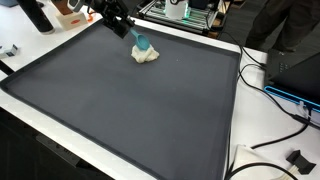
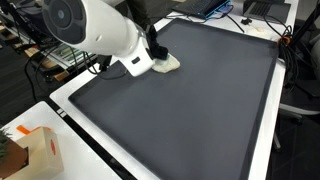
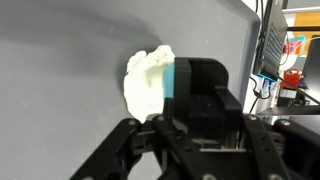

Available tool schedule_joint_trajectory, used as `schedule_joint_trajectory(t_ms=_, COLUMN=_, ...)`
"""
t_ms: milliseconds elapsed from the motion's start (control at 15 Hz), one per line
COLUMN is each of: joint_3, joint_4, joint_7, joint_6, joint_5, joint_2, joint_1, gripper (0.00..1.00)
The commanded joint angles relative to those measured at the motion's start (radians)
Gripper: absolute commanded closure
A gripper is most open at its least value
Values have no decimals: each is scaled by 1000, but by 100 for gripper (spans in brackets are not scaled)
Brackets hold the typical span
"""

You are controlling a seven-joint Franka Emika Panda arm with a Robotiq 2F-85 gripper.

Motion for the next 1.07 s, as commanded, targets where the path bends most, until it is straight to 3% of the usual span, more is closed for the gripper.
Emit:
schedule_joint_trajectory(t_ms=0, joint_3=20, joint_4=-55, joint_7=46, joint_6=28, joint_5=-59, joint_2=-102, joint_1=20, gripper=75)
schedule_joint_trajectory(t_ms=1000, joint_3=79, joint_4=-108, joint_7=402, joint_6=212, joint_5=-399, joint_2=-363, joint_1=137, gripper=75)
